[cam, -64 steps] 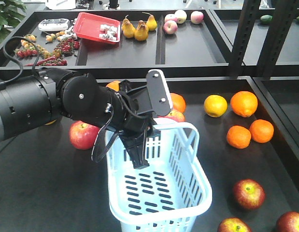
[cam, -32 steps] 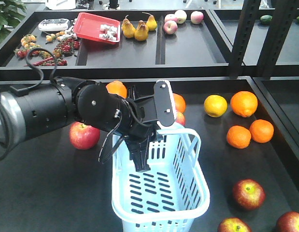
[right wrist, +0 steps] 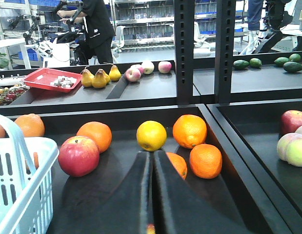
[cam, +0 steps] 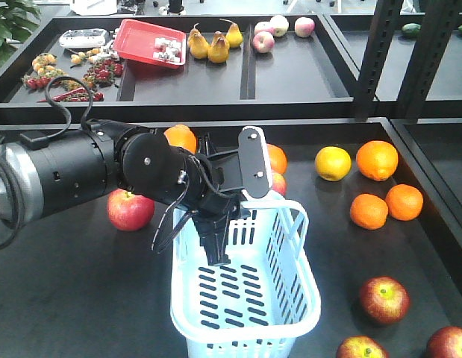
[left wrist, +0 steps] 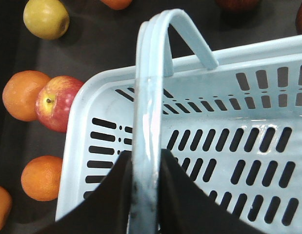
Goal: Pick three apples into basket with both arms
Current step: 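Swing the held basket over the table and lower it with the left gripper, then open the left gripper, release the basket handle and withdraw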
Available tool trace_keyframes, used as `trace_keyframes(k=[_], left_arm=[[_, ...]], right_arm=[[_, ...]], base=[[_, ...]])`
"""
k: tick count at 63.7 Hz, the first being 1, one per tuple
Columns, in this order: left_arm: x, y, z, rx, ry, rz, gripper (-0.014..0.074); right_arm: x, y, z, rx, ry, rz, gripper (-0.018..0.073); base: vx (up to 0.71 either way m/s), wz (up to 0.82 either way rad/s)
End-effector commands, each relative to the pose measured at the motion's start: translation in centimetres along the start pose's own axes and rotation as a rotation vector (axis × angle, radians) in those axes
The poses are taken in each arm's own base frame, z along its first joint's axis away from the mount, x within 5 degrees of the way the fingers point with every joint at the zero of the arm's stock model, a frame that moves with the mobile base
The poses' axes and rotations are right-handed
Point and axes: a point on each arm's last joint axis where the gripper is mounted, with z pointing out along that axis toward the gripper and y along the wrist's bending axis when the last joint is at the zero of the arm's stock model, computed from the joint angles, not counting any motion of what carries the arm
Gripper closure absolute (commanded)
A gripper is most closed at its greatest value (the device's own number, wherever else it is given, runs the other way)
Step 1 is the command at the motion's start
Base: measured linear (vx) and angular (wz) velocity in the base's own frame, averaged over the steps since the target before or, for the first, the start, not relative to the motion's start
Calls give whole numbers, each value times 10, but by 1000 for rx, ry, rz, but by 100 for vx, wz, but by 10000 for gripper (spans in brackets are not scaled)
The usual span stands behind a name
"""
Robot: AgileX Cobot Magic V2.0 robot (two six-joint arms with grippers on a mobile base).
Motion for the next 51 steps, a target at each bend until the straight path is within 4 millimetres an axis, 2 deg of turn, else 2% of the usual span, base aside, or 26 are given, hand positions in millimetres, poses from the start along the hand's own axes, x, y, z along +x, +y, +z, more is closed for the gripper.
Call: trace_keyframes(k=[1, 21, 28, 35, 42, 51], left_arm=[[-18, 14, -28, -109, -101, -4, 470], [-19, 13, -30, -104, -100, -4, 192], [-20, 13, -39, -107, -108, -15, 140], [-21, 12, -54, -110, -103, -34, 133], [-20, 9, -78, -115, -69, -52, 141], [-13, 2, -110, -112, 10, -156, 206]], right_arm=[[-3, 0, 0, 2, -76, -11, 563], [-3, 0, 0, 2, -76, -11, 563], [-3, 0, 0, 2, -76, -11, 563], [-3, 0, 0, 2, -76, -11, 563], [-3, 0, 0, 2, -75, -11, 563], [-3, 0, 0, 2, -76, -11, 563]], base=[[0, 0], [0, 0], [0, 0], [0, 0], [0, 0], [0, 0]])
